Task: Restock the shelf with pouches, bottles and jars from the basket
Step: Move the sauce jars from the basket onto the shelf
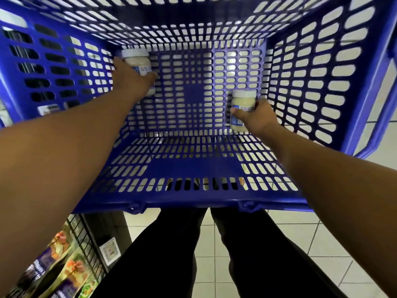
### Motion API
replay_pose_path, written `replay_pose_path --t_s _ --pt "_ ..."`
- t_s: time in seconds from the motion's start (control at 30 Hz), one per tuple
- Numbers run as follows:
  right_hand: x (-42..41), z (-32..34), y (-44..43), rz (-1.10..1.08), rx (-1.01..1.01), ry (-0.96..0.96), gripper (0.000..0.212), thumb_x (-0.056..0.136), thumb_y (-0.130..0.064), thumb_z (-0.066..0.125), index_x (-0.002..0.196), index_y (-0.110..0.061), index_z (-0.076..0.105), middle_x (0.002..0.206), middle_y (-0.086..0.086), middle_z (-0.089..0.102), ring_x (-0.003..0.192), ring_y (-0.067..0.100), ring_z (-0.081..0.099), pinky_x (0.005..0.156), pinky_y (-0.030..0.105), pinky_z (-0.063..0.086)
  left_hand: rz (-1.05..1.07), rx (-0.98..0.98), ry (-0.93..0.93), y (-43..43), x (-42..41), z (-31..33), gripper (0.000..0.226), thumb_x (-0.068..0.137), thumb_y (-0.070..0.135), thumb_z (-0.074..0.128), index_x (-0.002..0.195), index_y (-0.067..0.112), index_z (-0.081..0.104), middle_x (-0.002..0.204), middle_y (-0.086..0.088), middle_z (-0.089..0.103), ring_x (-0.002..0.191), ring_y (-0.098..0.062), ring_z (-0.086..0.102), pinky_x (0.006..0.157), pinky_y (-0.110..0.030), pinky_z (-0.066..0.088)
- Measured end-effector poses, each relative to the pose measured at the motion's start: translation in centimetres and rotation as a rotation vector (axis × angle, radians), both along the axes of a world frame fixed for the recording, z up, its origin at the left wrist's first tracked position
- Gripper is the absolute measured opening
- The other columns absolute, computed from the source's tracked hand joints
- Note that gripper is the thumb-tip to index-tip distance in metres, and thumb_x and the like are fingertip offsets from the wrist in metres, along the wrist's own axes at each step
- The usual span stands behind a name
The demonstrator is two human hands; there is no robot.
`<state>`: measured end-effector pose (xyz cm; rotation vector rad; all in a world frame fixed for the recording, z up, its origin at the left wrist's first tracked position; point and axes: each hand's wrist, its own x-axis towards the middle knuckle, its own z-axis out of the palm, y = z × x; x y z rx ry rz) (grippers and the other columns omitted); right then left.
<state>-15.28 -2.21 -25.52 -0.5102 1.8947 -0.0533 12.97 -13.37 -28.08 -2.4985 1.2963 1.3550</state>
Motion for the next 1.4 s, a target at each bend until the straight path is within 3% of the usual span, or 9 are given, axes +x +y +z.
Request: replay_pose_path --t_s 0.2,0.47,0.7,0.8,0.9,1.0,1.1,1.17,1.4 --pt "1.0 -0.6 -0.2 -0.095 -0.028 -0.096 0.062 0.08 -0.029 0.083 0.127 -0.007 0.05 0.116 0.008 0.065 0.099 0.023 0.065 0.083 0.038 0.056 0.055 0.129 0.045 0.5 0.4 -0.3 0.074 0.072 0.038 0.085 0.129 0.012 0.046 0.114 -0.004 0.057 0.092 -0.015 0.06 0.057 -0.022 0.053" --pt "1.8 4.1 -0.6 -0.227 -0.086 -0.286 0.034 0.083 -0.027 0.079 0.104 -0.018 0.054 0.095 0.001 0.064 0.074 0.012 0.069 0.052 0.021 0.054 0.295 0.158 0.348 3.7 -1.3 4.5 0.051 0.075 0.032 0.086 0.115 0.016 0.058 0.098 0.001 0.067 0.069 -0.005 0.07 0.055 -0.02 0.056" --pt "2.7 14.6 -1.4 -0.387 -0.116 -0.525 0.055 0.065 -0.042 0.072 0.113 -0.02 0.062 0.109 0.007 0.072 0.1 0.029 0.07 0.097 0.063 0.051 0.395 0.23 0.653 4.2 -5.3 14.9 0.038 0.103 0.051 0.04 0.1 0.025 0.068 0.093 0.003 0.077 0.082 -0.016 0.074 0.075 -0.037 0.06" --pt "3.4 19.9 -2.3 -0.426 -0.158 -0.632 0.048 0.066 -0.048 0.074 0.111 -0.032 0.069 0.117 -0.002 0.073 0.112 0.025 0.064 0.105 0.07 0.039 0.41 0.189 0.754 3.7 -6.8 20.6 0.034 0.101 0.042 0.05 0.11 0.013 0.067 0.105 -0.006 0.076 0.093 -0.021 0.072 0.092 -0.048 0.055" --pt "4.1 25.6 -3.8 -0.451 -0.189 -0.645 0.076 0.063 -0.061 0.078 0.13 -0.028 0.062 0.133 0.0 0.066 0.128 0.027 0.058 0.109 0.066 0.038 0.431 0.144 0.828 3.0 -7.2 26.6 0.064 0.085 0.041 0.067 0.129 -0.004 0.054 0.124 -0.023 0.066 0.113 -0.038 0.064 0.102 -0.06 0.047" --pt "4.7 31.4 -5.2 -0.42 -0.267 -0.671 0.071 0.07 -0.059 0.072 0.129 -0.02 0.064 0.129 0.008 0.068 0.124 0.031 0.061 0.109 0.064 0.039 0.415 0.103 0.878 1.9 -6.8 32.3 0.067 0.074 0.049 0.076 0.123 0.005 0.064 0.122 -0.017 0.069 0.116 -0.035 0.064 0.106 -0.058 0.045" --pt "5.1 36.6 -5.9 -0.403 -0.268 -0.643 0.088 0.066 -0.067 0.074 0.138 -0.02 0.058 0.137 0.009 0.063 0.13 0.032 0.055 0.114 0.062 0.034 0.394 0.078 0.883 1.0 -6.0 37.9 0.097 0.042 0.068 0.089 0.118 0.01 0.066 0.116 -0.012 0.072 0.109 -0.03 0.067 0.1 -0.048 0.05" --pt "5.4 40.2 -6.5 -0.33 -0.31 -0.666 0.066 0.073 -0.065 0.069 0.128 -0.028 0.065 0.13 0.006 0.067 0.125 0.031 0.06 0.111 0.064 0.037 0.377 0.064 0.906 0.9 -5.1 41.7 0.105 0.046 0.067 0.088 0.125 0.004 0.062 0.109 -0.011 0.074 0.095 -0.023 0.072 0.085 -0.039 0.058" --pt "6.5 52.9 -7.9 -0.166 -0.4 -0.668 0.045 0.075 -0.066 0.069 0.11 -0.037 0.071 0.114 0.006 0.075 0.106 0.028 0.071 0.093 0.053 0.054 0.594 -0.093 0.941 2.5 -4.1 55.4 0.044 0.074 0.039 0.06 0.106 0.01 0.065 0.082 -0.003 0.076 0.067 -0.015 0.072 0.06 -0.029 0.059"
